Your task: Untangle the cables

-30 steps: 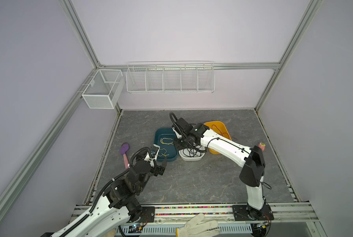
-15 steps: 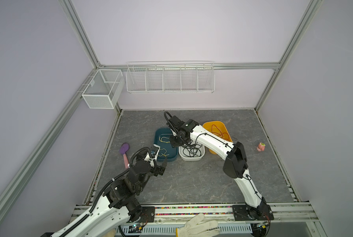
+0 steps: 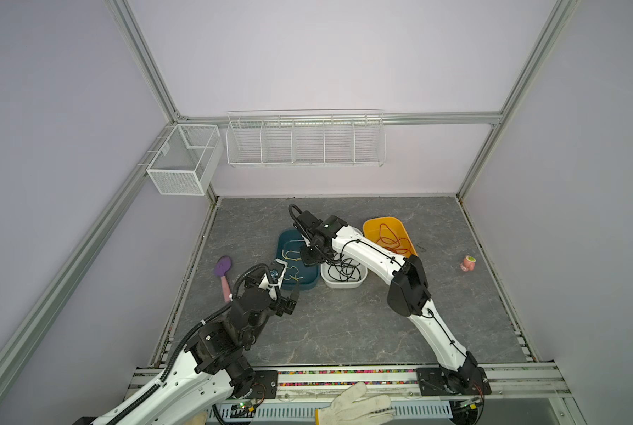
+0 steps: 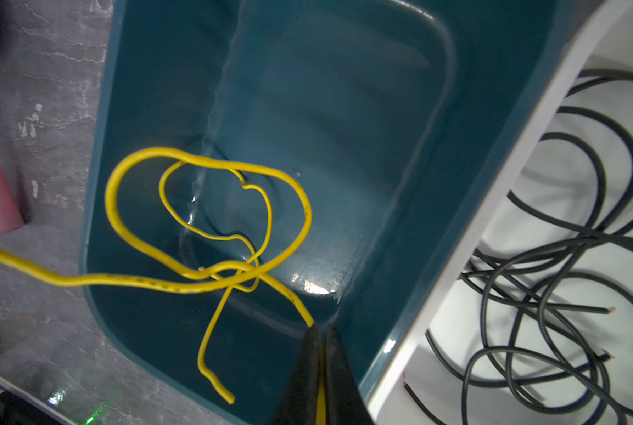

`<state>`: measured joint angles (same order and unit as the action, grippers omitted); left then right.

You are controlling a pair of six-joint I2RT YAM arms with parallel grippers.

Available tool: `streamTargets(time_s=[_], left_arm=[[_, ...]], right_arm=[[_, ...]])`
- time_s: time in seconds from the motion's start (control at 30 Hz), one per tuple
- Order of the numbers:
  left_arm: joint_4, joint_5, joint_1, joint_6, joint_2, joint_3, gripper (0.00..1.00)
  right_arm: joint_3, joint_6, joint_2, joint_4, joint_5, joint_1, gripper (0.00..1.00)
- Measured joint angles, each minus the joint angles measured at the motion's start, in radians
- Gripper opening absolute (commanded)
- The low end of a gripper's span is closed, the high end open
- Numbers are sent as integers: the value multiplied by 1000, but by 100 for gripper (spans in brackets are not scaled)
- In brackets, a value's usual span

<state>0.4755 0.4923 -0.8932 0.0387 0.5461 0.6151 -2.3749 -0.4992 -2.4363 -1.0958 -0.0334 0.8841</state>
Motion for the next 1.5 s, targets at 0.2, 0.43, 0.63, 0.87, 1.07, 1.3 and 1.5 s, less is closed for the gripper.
streamTargets(time_s=[0.2, 0.43, 0.63, 0.87, 1.07, 1.3, 1.5], left_arm=[[0, -1, 0, 0, 0, 0, 100], [0, -3, 0, 0, 0, 0, 100], [0, -4, 0, 0, 1, 0, 100], [0, -4, 0, 0, 4, 0, 100], [0, -4, 0, 0, 8, 0, 100], [0, -5, 0, 0, 11, 0, 100], [0, -11, 0, 0, 15, 0, 100]], right_arm=[[-13, -2, -11, -8, 7, 0, 13], [-15, -1, -11, -13, 8, 0, 17], [-16, 3, -11, -15, 8, 0, 28], [-32, 11, -11, -15, 8, 0, 43], [-32, 26, -8, -15, 4, 0, 57], [-32, 53, 58, -21, -15, 0, 83], [10, 89, 226, -17, -67, 0, 94]])
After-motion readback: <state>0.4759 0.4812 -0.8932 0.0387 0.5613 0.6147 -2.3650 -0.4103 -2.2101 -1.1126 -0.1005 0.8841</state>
